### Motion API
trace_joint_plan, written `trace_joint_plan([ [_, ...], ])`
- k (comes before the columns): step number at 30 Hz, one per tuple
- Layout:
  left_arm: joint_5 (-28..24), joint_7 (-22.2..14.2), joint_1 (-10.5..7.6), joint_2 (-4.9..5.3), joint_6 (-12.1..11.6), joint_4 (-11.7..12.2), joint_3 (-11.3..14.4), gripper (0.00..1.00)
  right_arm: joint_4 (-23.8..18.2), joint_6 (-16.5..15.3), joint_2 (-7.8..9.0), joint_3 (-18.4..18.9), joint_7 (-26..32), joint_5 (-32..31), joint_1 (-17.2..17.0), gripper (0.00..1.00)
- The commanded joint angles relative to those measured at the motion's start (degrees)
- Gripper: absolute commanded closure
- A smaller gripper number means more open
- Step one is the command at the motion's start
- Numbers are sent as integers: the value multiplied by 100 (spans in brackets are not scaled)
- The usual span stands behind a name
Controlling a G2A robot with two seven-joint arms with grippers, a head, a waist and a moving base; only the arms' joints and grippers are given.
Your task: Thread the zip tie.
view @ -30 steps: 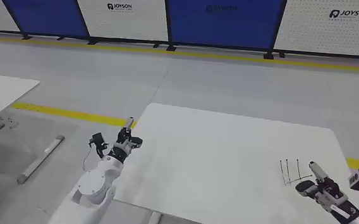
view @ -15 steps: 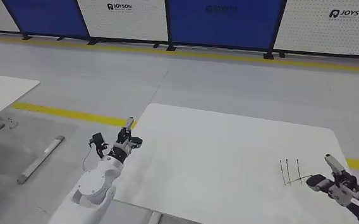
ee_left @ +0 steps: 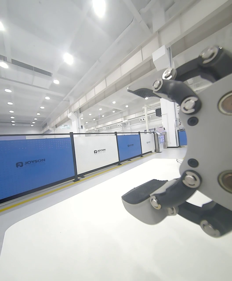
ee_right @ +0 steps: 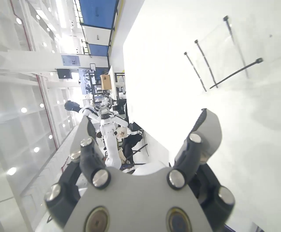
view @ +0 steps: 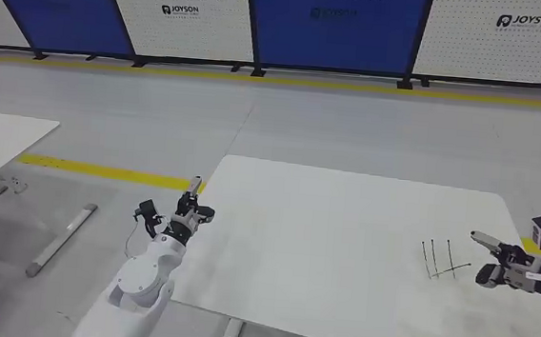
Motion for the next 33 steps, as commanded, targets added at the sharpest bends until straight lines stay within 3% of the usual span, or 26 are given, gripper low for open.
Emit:
trace_joint_plan([
  [1,0,0,0,0,0,0,0,0,-15,2,-1,8,5,32,-8,0],
  [18,0,0,0,0,0,0,0,0,-82,-94,2,-19,97,27,-1,0],
  [19,0,0,0,0,0,0,0,0,-103,-336,39,-70,143,103,-19,0],
  [21,0,0,0,0,0,0,0,0,-48,-503,135,-145,143,264,4,0],
  [25,0,0,0,0,0,0,0,0,298,-576,447,-355,143,149,250,0],
  [30,0,0,0,0,0,0,0,0,1100,-670,774,-1043,143,431,803,0],
  [33,0,0,0,0,0,0,0,0,1517,-792,901,-1731,143,685,1155,0],
])
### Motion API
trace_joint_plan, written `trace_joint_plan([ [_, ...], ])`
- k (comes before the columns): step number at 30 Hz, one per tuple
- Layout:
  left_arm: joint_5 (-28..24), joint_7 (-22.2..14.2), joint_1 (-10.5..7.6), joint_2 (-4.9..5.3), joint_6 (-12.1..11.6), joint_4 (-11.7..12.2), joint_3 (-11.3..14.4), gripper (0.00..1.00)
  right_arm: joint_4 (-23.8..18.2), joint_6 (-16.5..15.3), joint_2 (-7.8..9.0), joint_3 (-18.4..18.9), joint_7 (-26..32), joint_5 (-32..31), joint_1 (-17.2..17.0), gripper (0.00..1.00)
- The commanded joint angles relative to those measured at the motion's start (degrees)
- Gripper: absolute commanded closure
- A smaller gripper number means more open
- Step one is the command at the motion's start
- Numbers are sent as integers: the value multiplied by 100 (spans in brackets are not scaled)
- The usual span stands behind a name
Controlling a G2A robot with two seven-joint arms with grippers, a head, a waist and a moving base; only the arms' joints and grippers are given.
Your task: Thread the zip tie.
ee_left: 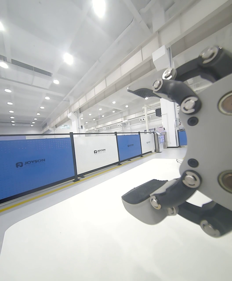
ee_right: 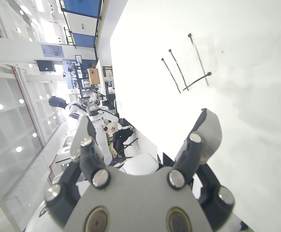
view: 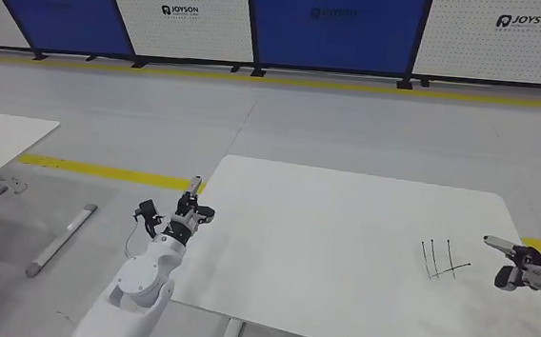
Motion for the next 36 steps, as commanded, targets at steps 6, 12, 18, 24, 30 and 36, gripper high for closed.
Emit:
trace_joint_plan([
  [6,0,0,0,0,0,0,0,0,957,-9,71,-1304,0,18,926,0],
  [12,0,0,0,0,0,0,0,0,957,-9,71,-1304,0,18,926,0],
  [18,0,0,0,0,0,0,0,0,921,-98,74,-1297,-108,-44,936,0],
  [24,0,0,0,0,0,0,0,0,1275,-1427,81,-1302,-408,-385,1114,0],
  [30,0,0,0,0,0,0,0,0,1867,-2311,-118,-1884,-19,-820,1716,0],
  [36,0,0,0,0,0,0,0,0,2597,-2582,-476,-2558,-71,-936,2272,0],
])
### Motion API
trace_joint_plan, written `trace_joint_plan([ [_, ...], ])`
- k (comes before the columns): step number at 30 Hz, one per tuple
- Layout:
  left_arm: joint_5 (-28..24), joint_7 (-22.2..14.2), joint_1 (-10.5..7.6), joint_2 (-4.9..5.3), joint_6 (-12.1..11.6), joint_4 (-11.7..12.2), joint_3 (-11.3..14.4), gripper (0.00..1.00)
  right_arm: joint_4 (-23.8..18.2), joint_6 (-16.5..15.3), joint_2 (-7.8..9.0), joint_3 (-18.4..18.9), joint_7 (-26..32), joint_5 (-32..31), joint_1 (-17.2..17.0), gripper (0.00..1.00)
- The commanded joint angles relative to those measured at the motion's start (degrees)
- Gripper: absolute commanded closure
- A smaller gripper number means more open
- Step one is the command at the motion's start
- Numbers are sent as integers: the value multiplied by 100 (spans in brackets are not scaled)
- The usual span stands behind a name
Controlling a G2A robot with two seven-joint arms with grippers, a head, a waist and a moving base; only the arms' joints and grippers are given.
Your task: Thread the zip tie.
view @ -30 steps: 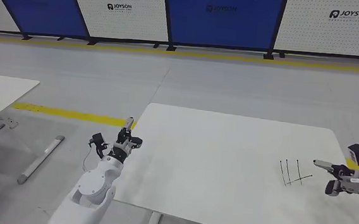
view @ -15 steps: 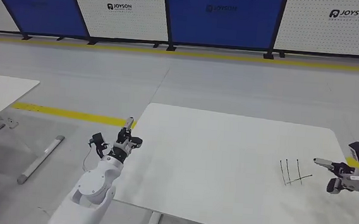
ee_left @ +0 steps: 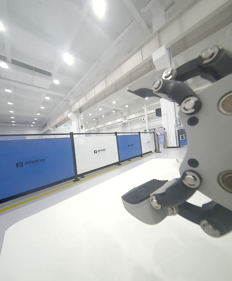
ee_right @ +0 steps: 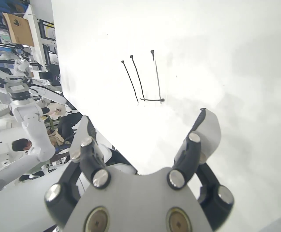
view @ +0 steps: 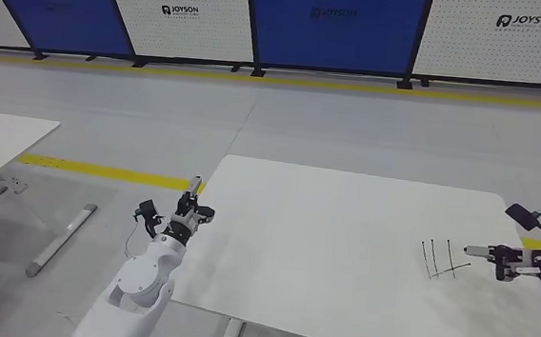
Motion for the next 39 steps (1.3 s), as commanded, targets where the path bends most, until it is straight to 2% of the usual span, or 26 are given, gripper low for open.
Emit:
trace_joint_plan([
  [1,0,0,0,0,0,0,0,0,72,8,-23,-28,-19,19,39,0],
  [12,0,0,0,0,0,0,0,0,62,10,-25,-33,-73,5,22,0],
  [14,0,0,0,0,0,0,0,0,-46,48,-37,-63,-281,-54,-62,0],
  [18,0,0,0,0,0,0,0,0,-201,101,-67,-165,-308,-186,-111,0],
  [28,0,0,0,0,0,0,0,0,194,8,-222,-327,-219,31,8,0],
  [31,0,0,0,0,0,0,0,0,384,8,-273,-384,-273,16,79,11],
  [32,0,0,0,0,0,0,0,0,466,8,-295,-412,-300,-8,112,27],
  [34,0,0,0,0,0,0,0,0,573,8,-331,-456,-343,-41,161,45],
  [36,0,0,0,0,0,0,0,0,697,8,-370,-501,-384,-74,216,51],
  [39,0,0,0,0,0,0,0,0,873,8,-422,-534,-407,-55,291,54],
])
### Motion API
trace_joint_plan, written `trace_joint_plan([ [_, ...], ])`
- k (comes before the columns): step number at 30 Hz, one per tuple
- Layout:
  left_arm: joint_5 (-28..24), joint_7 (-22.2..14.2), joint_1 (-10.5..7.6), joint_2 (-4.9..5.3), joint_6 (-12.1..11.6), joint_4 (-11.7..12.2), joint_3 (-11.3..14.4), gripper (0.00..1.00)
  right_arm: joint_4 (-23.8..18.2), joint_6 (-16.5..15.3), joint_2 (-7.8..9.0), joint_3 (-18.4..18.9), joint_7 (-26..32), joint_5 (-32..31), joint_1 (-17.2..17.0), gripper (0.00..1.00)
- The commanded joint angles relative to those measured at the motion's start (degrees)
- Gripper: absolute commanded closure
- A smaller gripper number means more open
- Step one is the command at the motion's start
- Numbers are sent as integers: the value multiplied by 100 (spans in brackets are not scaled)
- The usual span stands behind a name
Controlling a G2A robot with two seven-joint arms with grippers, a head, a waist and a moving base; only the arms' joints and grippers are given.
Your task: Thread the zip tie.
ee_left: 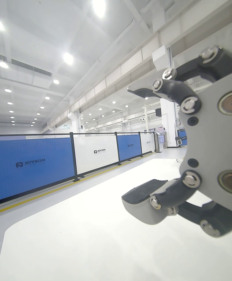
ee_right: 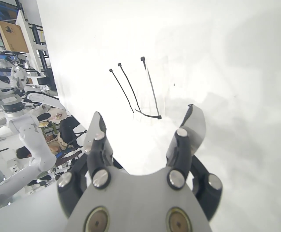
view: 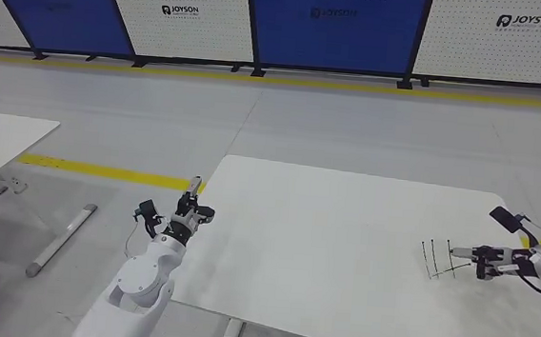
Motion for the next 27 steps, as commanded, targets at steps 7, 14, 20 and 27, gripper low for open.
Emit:
trace_joint_plan([
  [7,0,0,0,0,0,0,0,0,336,0,-97,-56,3,31,143,55],
  [14,0,0,0,0,0,0,0,0,574,0,-170,-102,-18,19,206,61],
  [20,0,0,0,0,0,0,0,0,733,0,-210,-105,-22,36,257,64],
  [27,0,0,0,0,0,0,0,0,743,0,-199,-58,59,74,272,69],
])
